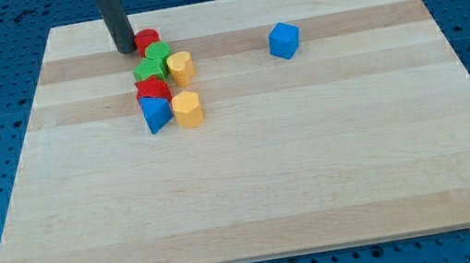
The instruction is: Slide the red circle towards the blue cube
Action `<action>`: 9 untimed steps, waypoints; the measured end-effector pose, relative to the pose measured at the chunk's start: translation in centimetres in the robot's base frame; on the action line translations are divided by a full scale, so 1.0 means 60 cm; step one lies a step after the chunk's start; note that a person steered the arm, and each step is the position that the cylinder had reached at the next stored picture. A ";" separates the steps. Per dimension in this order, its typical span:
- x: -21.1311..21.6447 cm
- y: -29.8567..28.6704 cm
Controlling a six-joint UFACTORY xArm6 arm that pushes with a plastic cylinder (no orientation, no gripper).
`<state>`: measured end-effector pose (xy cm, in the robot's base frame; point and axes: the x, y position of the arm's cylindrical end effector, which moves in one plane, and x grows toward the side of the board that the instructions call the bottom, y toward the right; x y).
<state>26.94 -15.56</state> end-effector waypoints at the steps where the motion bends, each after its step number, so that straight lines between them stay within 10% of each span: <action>1: 0.013 0.066; 7: 0.044 0.264; 9: 0.002 0.035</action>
